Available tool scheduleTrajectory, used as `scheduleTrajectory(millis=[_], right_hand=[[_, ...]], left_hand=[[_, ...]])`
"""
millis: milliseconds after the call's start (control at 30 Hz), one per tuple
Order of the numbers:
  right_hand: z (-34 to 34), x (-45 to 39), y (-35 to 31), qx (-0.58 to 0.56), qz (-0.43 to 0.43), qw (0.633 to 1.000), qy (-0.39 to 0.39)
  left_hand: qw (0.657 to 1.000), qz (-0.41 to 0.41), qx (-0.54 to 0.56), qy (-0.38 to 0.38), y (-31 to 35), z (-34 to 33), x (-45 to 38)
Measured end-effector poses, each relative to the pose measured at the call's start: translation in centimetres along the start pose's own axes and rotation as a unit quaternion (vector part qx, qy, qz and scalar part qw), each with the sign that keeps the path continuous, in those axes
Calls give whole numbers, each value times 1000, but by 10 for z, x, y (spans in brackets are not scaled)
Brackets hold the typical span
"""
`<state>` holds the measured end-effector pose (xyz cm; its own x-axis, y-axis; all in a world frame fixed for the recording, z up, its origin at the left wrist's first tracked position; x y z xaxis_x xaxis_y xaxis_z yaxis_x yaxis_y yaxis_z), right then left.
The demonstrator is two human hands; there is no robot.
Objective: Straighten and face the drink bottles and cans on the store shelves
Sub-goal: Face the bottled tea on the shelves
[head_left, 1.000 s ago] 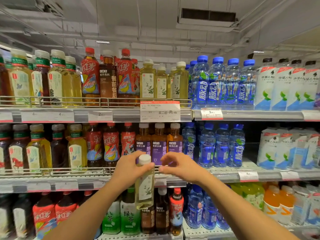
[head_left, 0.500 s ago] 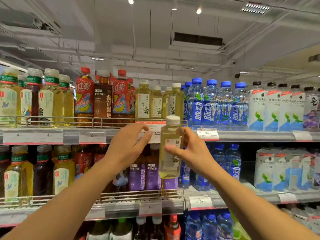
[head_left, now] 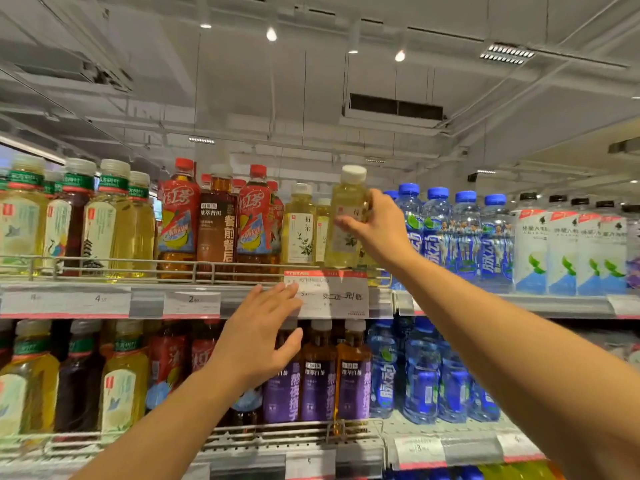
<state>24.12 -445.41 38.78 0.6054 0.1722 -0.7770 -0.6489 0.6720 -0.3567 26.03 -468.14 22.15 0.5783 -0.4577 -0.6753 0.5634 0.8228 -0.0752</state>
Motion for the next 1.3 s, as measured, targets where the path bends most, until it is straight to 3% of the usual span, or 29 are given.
scheduleTrajectory(millis=[167,367,500,567,733,800,933,1067,1300], right_hand=[[-21,-2,5,17,-13,1000,-13],[-23,-16,3,168,-34,984,-42],[-16,-17,2,322,-64,943,-58],[-17,-17,4,307,-60,947,-78],[-17,-11,19,138,-54,979,-137],[-19,-2,26,118,-36,987,-100],[-21,27,41,127,-48,989,63],[-13,24,44,202,-67,972,96],[14,-36,28,262,-84,960,-45]], left_hand=[[1000,-1,9,16,2,0,0],[1000,1,16,24,2,-2,-1],[999,9,22,33,3,-2,-1],[999,15,24,31,6,0,-2],[999,28,29,-3,10,10,-2],[999,33,30,-20,11,15,-3],[997,45,44,-39,13,19,-5],[996,55,48,-49,10,21,-7],[996,70,47,-37,13,26,-11]])
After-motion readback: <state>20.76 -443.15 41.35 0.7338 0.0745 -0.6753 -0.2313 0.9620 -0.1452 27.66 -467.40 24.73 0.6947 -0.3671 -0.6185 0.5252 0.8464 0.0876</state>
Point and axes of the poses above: each hand's wrist, its own x-axis away from the middle knuckle, its own z-axis out of the back of the hand, y = z × x, the point moved 2 cm from there along -x, towards the middle knuckle, and after that the axes turned 13 degrees about -y, right-handed, at the moved point
